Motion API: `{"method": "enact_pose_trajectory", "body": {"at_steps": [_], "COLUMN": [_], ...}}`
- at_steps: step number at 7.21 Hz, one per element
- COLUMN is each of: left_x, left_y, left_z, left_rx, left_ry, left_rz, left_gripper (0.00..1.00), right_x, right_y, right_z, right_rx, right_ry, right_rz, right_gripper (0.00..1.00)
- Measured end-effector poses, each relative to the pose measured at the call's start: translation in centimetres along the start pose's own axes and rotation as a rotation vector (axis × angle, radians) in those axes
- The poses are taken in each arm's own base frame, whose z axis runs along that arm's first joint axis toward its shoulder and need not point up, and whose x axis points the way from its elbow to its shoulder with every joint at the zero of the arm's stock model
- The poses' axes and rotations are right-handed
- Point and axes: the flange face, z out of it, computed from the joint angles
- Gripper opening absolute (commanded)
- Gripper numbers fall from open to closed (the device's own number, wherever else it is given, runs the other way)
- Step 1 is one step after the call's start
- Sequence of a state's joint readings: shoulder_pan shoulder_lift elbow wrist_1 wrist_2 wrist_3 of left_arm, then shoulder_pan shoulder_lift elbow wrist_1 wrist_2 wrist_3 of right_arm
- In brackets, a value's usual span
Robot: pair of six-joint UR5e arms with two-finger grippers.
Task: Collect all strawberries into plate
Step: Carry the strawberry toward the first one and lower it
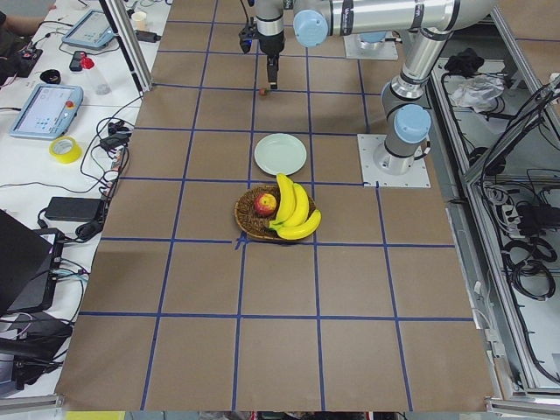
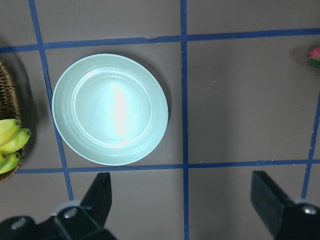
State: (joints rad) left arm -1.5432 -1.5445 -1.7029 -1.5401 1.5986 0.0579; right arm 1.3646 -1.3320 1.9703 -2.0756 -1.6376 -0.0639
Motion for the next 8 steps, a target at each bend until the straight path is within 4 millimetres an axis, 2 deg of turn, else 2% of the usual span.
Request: {"method": "enact_pose_trajectory", "body": {"at_steps": [1,5,7,8], "left_x": [0.0,0.1,0.1,0.1], "left_y": [0.0,0.0,0.0,0.0], "left_z": [0.0,0.0,0.1,0.1], "left_rx": [0.0,0.0,0.0,-0.001], "left_ry": [0.0,0.002,0.002,0.002], "left_rz": [0.0,0.0,0.0,0.0], "left_gripper": [1.0,1.0,1.0,1.0], "right_x": [-3.3,-20.4,-27.9,-31.0], "right_y": [0.2,4.1,4.8,4.8], "right_z": [-0.6,-0.8,-1.3,-1.6], "right_rx": [-0.008,-0.053,-0.069,-0.068], "right_ry": [-0.013,-0.165,-0.199,-0.207], "right_rz": [0.016,0.181,0.219,0.237], "right_gripper": [0.2,0.2,0.2,0.2]}}
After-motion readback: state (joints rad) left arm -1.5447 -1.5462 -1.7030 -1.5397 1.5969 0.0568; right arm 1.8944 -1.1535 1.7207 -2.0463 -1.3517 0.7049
